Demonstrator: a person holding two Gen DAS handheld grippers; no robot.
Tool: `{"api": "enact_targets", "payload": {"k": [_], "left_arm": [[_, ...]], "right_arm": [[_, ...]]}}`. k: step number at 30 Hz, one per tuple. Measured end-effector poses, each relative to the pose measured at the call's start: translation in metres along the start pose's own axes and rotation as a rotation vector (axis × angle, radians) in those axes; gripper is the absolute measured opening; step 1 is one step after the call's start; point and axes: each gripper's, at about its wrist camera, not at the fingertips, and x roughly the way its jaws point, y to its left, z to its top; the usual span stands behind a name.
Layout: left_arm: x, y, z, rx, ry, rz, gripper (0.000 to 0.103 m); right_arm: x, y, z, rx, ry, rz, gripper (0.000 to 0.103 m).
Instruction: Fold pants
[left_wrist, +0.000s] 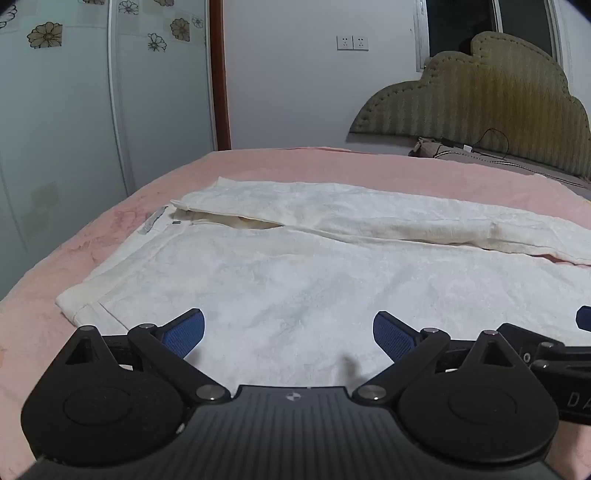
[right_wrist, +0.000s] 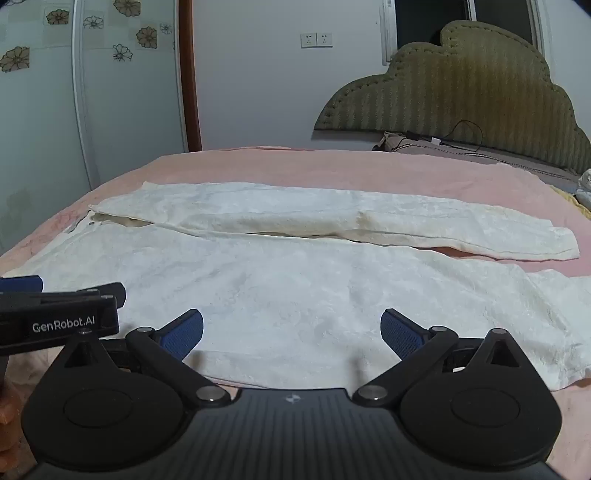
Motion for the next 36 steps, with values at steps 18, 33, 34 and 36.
{"api": "enact_targets", "payload": {"k": [18, 33, 34, 36], "left_arm": [[0.015, 0.012, -0.011, -0.037, 0.02, 0.026, 0.098], [0.009, 0.015, -0.017, -0.012, 0.041, 0.014, 0.099], [0.009, 0.014, -0.017, -0.01, 0.042, 0.015, 0.099], [0.009, 0.013, -0.018, -0.005, 0.044, 0.017, 0.099]], "right_arm": [[0.012, -0.011, -0.011, 0.047, 0.028, -0.009, 0.103], [0.003, -0.002, -0.018, 0.006, 0.054, 0.012, 0.103], [0.003, -0.003, -0.019, 0.008, 0.056, 0.011, 0.103], [0.004, -0.003, -0.019, 0.012, 0.06, 0.01, 0.103]]}}
